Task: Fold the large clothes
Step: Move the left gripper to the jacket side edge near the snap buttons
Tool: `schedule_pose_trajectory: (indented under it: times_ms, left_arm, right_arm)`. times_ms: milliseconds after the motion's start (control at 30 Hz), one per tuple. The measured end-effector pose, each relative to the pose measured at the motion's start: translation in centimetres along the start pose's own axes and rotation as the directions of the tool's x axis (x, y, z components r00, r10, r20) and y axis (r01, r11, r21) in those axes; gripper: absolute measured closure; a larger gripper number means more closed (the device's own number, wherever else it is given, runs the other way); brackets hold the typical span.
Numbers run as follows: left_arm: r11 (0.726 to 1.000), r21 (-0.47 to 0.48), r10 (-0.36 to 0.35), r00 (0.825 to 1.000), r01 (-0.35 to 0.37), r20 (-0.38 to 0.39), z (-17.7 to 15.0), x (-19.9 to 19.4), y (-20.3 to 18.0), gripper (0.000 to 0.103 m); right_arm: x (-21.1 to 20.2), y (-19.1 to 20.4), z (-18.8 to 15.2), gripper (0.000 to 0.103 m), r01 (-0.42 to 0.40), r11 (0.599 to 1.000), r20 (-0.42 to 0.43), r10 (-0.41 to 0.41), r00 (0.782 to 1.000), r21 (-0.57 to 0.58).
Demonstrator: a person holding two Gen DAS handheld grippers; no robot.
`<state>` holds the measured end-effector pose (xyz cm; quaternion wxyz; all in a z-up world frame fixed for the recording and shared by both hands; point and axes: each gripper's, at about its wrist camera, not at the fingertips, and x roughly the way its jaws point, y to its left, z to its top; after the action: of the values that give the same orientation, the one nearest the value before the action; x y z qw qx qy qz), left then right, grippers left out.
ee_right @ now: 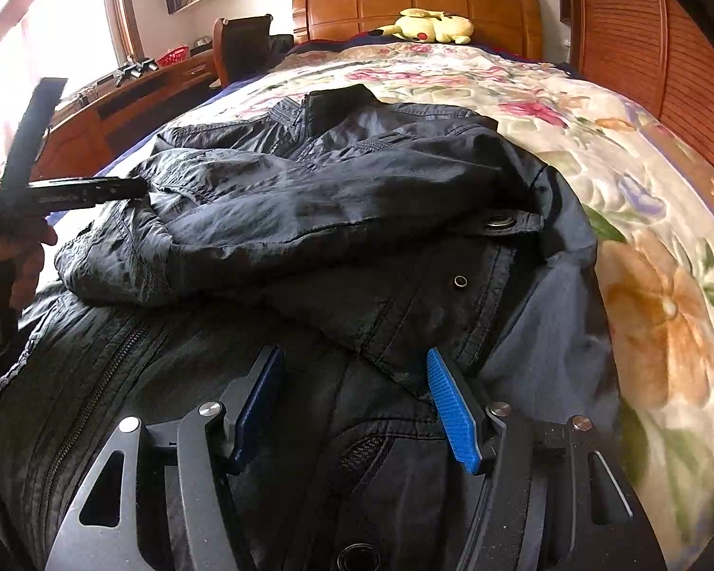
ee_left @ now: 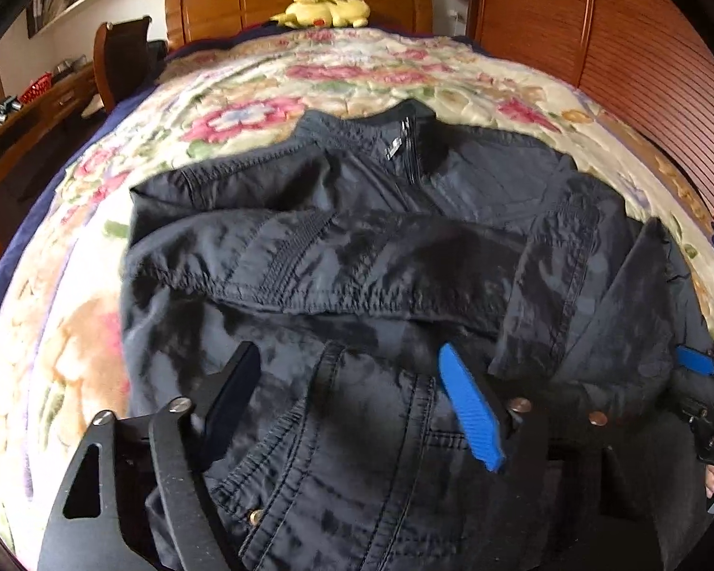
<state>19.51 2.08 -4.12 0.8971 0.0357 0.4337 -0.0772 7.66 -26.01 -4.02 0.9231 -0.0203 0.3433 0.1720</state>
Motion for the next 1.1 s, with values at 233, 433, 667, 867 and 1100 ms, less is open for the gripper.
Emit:
schedule_pose_trajectory:
  times_ms: [233, 433, 667, 867, 1100]
  left_arm:
    - [0.998, 0.015, -0.059, 0.997, 0.060, -0.050, -1.3, -0.1, -0.8, 0.069]
    - [0.997, 0.066, -0.042, 0.999, 0.042, -0.007, -2.9, -3.3, -2.1, 0.083]
    - [0.996, 0.079, -0.054, 0.992, 0.045, 0.113, -6.8, -9.9, -2.7, 0.085]
    - [0.992, 0.108, -0.077, 0.985, 0.061, 0.154, -11.2, -13.5, -4.8, 0.085]
    - [0.993, 0.113, -0.051, 0.986, 0.033, 0.159, -14.0, -14.8, -6.4, 0.085]
  right_arm:
    - [0.1, 0.1, 0.0, 0.038, 0.004, 1.000, -0.001, -0.004, 1.000, 0.000]
    - [0.2, 0.3, 0.0, 0.038, 0.019, 1.000, -0.004, -0.019, 1.000, -0.004]
    - [-0.2, 1.4, 0.3, 0.038, 0.098, 0.994, 0.005, -0.098, 0.995, -0.039]
    - [-3.4, 2.3, -0.4, 0.038, 0.132, 0.991, 0.067, -0.131, 0.989, -0.001]
    - [-6.1, 4.0, -2.4, 0.038, 0.129, 0.992, 0.094, -0.128, 0.987, -0.013]
